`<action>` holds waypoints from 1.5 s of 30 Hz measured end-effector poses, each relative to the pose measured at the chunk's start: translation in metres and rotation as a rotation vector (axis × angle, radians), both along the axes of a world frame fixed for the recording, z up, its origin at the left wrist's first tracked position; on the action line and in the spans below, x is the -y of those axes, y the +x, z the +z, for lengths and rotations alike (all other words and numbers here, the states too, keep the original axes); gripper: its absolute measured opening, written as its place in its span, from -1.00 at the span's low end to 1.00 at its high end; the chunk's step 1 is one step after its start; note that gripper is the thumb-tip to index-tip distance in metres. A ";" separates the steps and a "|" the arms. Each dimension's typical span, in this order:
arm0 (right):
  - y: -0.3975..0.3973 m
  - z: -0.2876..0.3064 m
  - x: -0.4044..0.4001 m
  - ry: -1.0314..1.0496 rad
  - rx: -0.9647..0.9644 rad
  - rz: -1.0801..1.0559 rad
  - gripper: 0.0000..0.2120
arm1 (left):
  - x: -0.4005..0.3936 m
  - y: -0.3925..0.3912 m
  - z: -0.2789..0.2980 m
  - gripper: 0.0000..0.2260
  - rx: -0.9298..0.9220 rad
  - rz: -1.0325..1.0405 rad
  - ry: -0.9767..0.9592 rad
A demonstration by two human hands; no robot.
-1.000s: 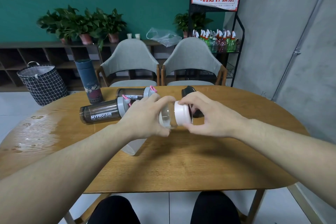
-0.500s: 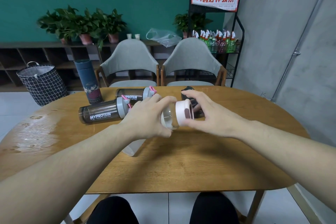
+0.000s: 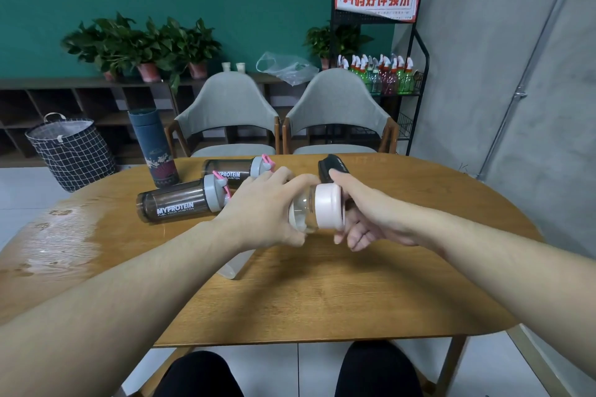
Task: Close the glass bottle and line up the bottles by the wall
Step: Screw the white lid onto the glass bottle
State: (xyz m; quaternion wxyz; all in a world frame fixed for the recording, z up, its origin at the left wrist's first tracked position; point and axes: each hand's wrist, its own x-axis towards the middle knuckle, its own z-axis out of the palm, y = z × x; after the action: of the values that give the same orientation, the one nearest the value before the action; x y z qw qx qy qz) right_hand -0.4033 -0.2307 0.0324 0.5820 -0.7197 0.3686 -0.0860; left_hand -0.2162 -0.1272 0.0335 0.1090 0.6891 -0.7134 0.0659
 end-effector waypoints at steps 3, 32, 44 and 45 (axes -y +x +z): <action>-0.007 0.003 0.000 -0.429 0.004 0.018 -0.30 | 0.000 0.003 -0.001 -0.21 -0.065 0.007 -0.010; -0.023 -0.010 0.009 -1.187 0.062 0.288 -0.41 | 0.002 0.002 0.001 -0.20 -0.093 -0.004 0.004; -0.005 -0.007 -0.004 -0.288 0.091 -0.039 -0.60 | 0.003 -0.005 0.002 -0.21 -0.002 -0.017 0.004; -0.007 -0.007 -0.003 -0.306 0.104 -0.023 -0.56 | 0.003 -0.003 0.002 -0.22 -0.027 -0.017 0.008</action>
State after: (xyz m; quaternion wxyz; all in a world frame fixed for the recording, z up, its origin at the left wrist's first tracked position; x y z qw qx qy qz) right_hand -0.4104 -0.2273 0.0252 0.4828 -0.7903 0.3289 -0.1851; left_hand -0.2194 -0.1301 0.0356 0.1163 0.6843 -0.7180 0.0526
